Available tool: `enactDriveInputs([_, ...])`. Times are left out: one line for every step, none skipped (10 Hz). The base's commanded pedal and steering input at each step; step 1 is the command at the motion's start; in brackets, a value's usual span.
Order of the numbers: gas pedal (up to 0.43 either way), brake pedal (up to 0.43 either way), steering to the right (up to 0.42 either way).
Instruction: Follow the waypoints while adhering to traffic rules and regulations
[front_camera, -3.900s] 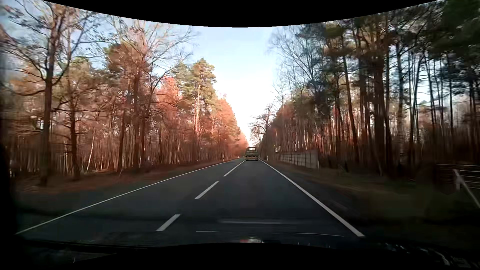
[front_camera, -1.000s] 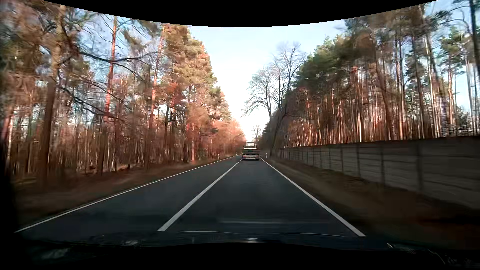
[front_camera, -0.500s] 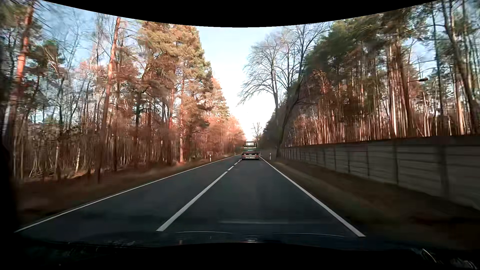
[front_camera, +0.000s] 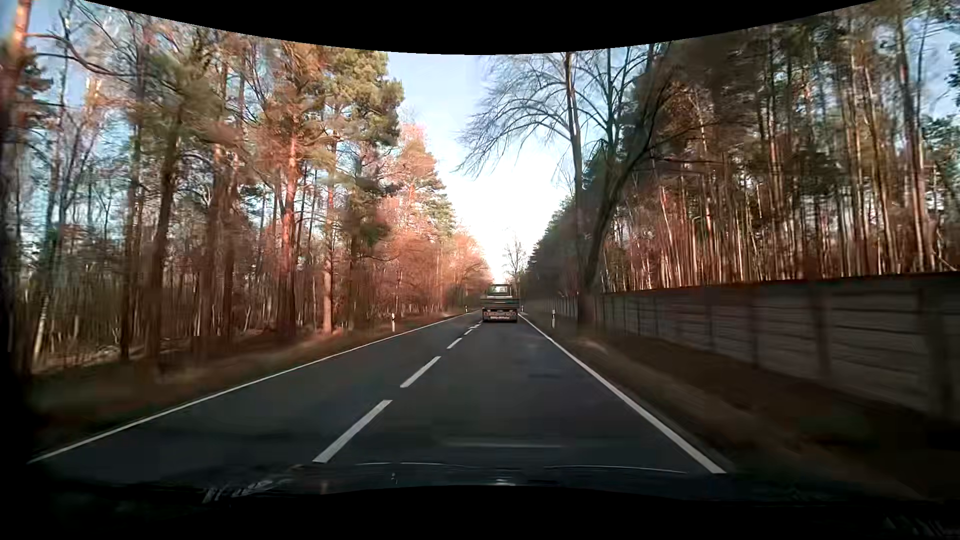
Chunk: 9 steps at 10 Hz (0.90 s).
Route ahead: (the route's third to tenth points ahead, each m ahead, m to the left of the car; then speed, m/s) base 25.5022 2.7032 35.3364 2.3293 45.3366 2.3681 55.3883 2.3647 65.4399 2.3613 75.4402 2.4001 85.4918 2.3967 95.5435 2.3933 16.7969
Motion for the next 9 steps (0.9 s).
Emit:
enactDriveInputs([0.059, 0.000, -0.002])
enactDriveInputs([0.067, 0.000, -0.002])
enactDriveInputs([0.067, 0.000, -0.002])
enactDriveInputs([0.079, 0.000, -0.002])
enactDriveInputs([0.087, 0.000, -0.002])
enactDriveInputs([0.098, 0.000, -0.002])
enactDriveInputs([0.098, 0.000, -0.002])
enactDriveInputs([0.098, 0.000, -0.002])
enactDriveInputs([0.098, 0.000, -0.002])
